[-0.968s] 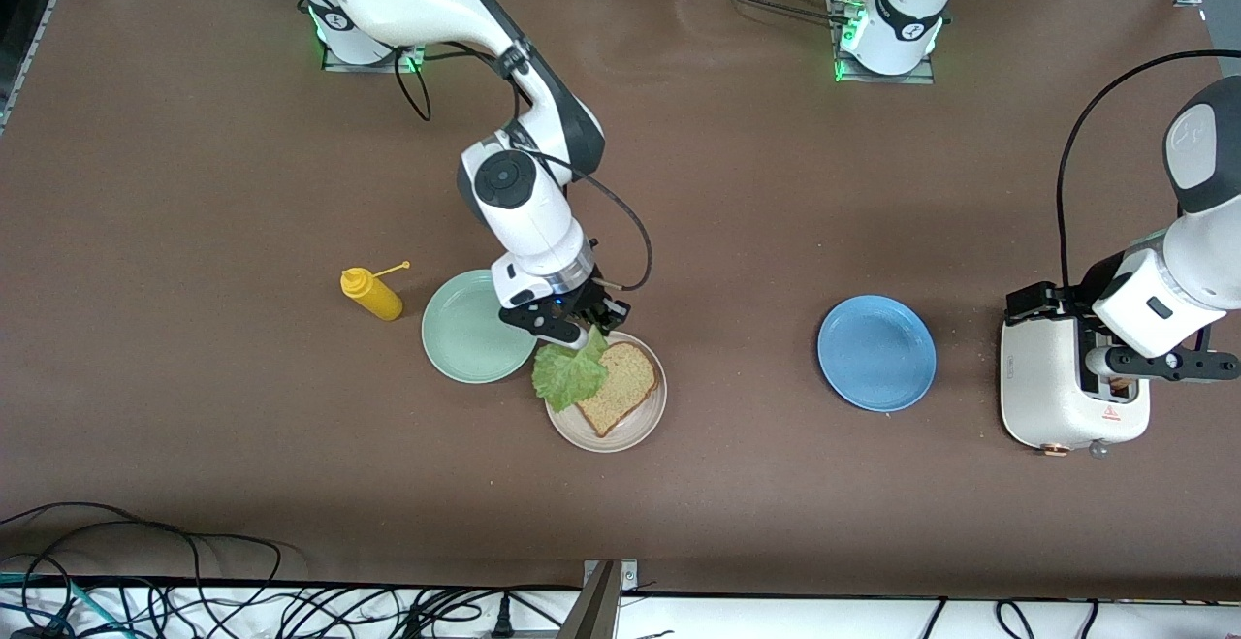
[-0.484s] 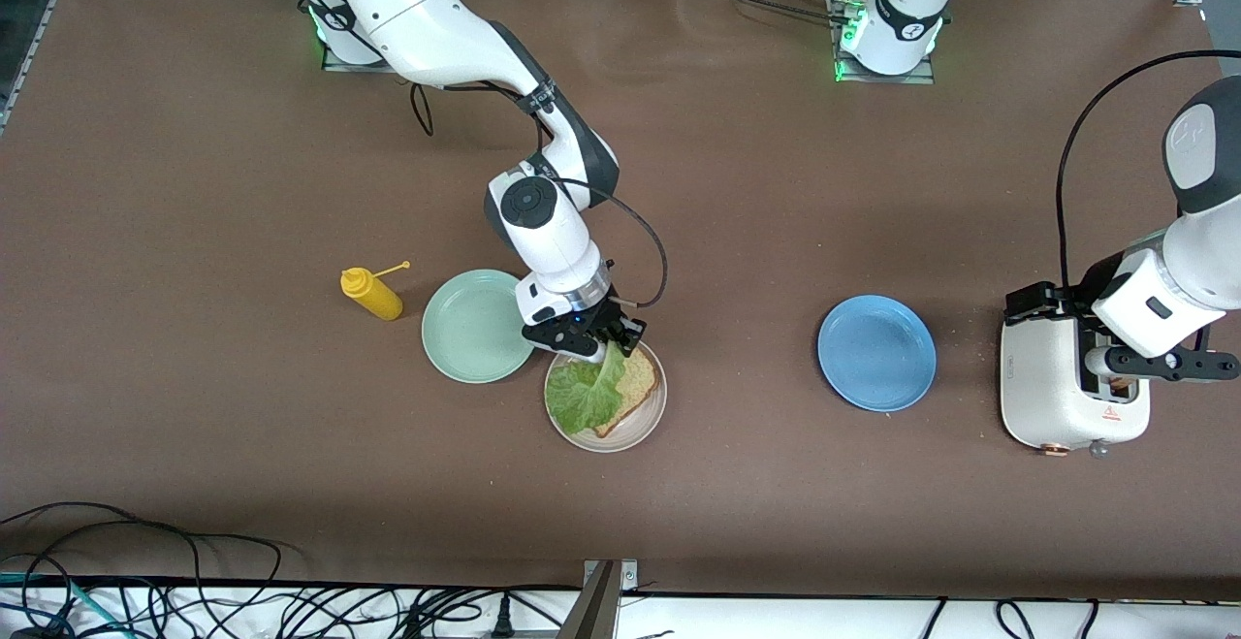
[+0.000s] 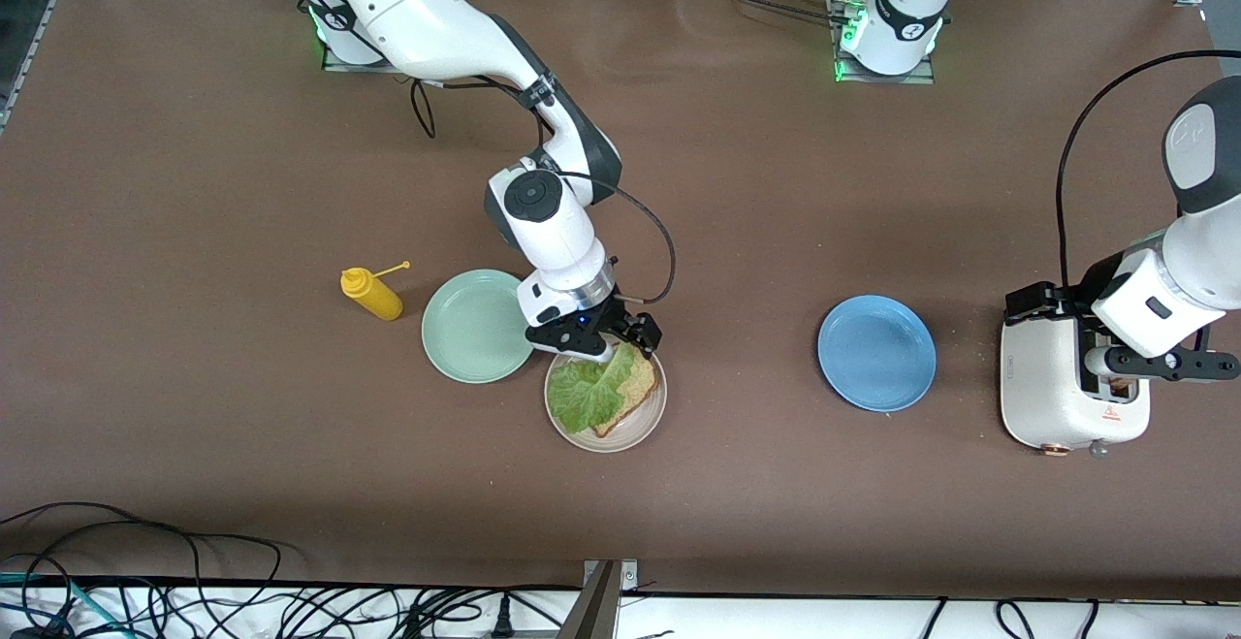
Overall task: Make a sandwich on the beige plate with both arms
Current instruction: 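Lay the lettuce on the toast and open the right gripper, then withdraw the right gripper from the beige plate toward the mustard bottle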
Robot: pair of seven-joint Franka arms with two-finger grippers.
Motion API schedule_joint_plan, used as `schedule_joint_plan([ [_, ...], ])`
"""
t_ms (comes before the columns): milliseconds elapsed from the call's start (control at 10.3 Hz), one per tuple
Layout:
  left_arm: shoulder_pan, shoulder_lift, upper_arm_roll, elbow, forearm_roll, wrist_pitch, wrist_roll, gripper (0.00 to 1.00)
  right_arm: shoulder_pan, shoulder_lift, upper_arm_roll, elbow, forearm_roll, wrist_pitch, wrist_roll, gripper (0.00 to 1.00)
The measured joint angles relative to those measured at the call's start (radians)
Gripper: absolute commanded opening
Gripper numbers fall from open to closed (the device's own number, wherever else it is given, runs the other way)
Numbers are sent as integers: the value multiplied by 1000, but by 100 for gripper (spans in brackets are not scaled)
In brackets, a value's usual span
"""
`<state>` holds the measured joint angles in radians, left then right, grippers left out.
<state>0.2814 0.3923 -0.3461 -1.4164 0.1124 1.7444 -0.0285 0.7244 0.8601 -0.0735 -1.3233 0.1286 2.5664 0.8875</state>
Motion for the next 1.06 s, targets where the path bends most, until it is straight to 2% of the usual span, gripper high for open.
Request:
schedule_joint_plan([
  [290, 0, 0, 0, 0, 0, 0, 0, 100, 0, -115, -22, 7, -1, -278, -97, 100],
  [581, 0, 0, 0, 0, 0, 0, 0, 100, -1, -233, -86, 9, -4, -613, -318, 100],
  [871, 0, 0, 0, 0, 0, 0, 0, 100, -3, -324, -208, 3, -5, -891, -582, 100],
  [1065, 0, 0, 0, 0, 0, 0, 0, 100, -5, -392, -318, -37, -6, -966, -822, 100],
])
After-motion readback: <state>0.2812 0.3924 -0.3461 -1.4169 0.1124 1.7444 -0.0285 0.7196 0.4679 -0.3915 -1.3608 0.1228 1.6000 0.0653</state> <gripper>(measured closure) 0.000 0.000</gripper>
